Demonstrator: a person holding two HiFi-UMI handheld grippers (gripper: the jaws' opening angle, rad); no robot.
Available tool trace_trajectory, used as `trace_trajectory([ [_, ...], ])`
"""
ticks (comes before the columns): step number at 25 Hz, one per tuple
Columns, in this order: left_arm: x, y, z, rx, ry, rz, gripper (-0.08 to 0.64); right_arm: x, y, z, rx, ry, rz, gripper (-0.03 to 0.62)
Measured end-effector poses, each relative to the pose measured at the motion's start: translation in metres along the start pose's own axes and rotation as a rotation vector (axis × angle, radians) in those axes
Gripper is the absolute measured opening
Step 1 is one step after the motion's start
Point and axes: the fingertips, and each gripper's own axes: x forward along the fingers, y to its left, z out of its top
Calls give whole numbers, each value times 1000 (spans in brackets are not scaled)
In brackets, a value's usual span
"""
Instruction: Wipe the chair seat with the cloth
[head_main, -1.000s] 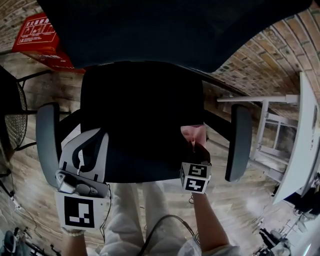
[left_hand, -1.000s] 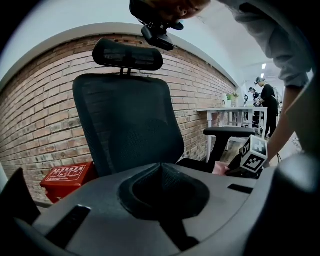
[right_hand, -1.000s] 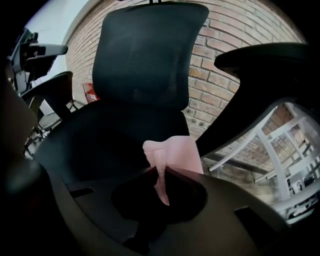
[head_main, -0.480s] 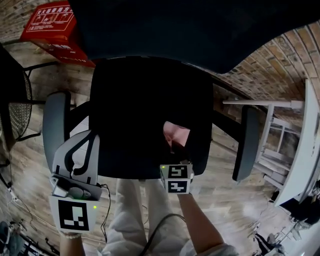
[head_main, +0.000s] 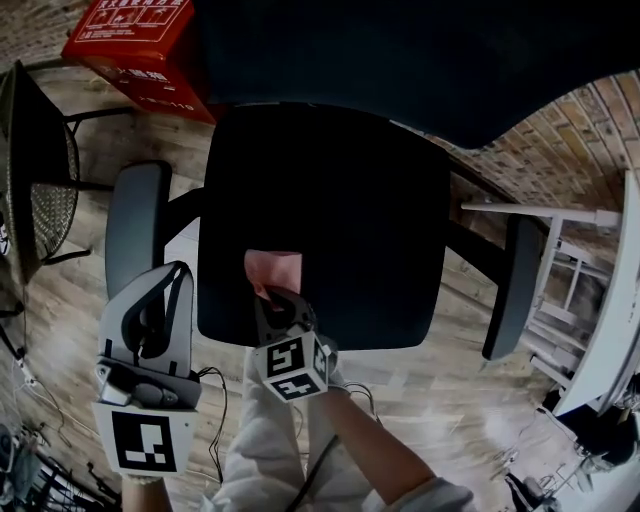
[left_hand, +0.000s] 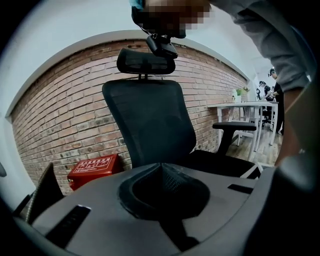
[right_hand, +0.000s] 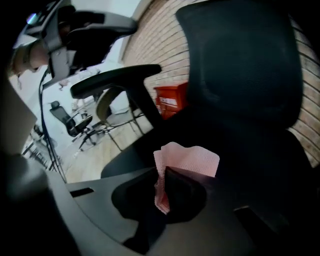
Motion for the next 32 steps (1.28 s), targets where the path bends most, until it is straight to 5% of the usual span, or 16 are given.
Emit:
trace_trajectory([
  [5,-5,10,-1,7,-8,11,18,14,58,17,-119,-14,135,55],
  [10,-6,11,-4,8,-5,7,18,21,78,17,-160,-1,172,55],
  [19,3,-8,0,32,-10,-35,18,2,28,-11,-75,38,56,55],
  [32,24,-55,18,59,-31,-112,18,-89,-110,-105,88,129,-266,55],
])
